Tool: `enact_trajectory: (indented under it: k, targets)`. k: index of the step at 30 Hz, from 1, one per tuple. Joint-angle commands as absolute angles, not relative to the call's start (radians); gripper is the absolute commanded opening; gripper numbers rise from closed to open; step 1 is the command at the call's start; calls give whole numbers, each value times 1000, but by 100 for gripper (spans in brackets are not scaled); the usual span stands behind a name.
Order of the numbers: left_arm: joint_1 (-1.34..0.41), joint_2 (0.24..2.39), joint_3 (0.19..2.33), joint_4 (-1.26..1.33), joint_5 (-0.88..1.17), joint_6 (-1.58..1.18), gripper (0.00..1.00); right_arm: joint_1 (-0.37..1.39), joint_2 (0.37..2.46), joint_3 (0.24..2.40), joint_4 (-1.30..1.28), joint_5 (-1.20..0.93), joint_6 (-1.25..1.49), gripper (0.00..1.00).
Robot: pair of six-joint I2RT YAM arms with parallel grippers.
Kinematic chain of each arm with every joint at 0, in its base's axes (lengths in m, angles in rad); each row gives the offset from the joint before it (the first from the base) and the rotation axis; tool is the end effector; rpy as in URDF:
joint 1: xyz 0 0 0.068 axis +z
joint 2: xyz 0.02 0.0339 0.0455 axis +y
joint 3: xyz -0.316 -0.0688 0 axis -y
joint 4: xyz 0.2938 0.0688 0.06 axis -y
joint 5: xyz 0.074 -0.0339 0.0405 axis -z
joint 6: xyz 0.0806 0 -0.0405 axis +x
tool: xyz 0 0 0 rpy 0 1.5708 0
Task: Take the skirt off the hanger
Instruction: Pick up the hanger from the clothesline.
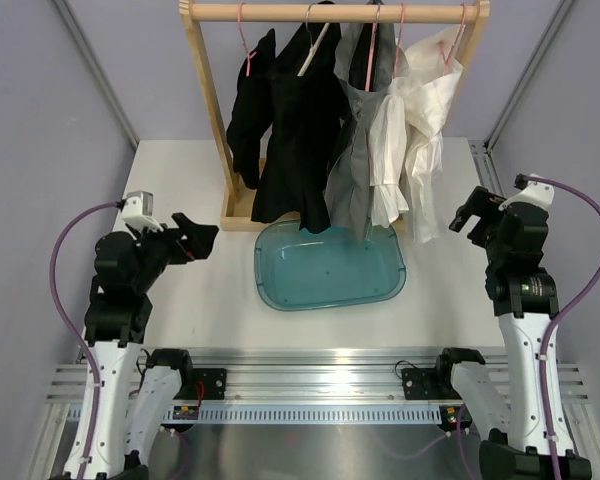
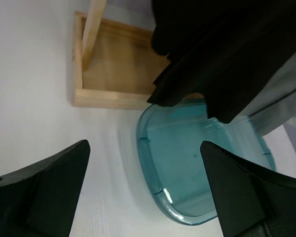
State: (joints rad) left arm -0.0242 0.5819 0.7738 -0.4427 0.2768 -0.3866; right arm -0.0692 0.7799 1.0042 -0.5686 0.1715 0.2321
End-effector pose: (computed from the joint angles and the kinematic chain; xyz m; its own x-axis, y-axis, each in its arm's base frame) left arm 0.1792 -0.0264 0.3645 -0.3384 -0.3546 -0.8716 0.1731 0.8870 -0.4281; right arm 0.2114 -0.0284 0.4078 -0.2752 0.2463 -0.9293 0.2997 0.9404 0.1605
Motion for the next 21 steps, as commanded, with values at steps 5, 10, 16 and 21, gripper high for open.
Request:
enact_trajectory:
  k: [5, 10, 16, 21]
  targets:
    - [-47, 721, 1064, -422, 403, -460, 99, -72, 699, 1031, -583, -189, -96, 99]
    - [-115, 843, 1233, -426, 350, -488, 99, -72, 787, 1081, -748, -304, -284, 99]
    - [-268, 1086, 1546, -488, 129, -425, 99, -72, 808, 1075, -824, -342, -365, 99]
    - [-268, 1346, 1890, -544, 97, -402, 97, -72, 802, 1045, -842, -435, -403, 99]
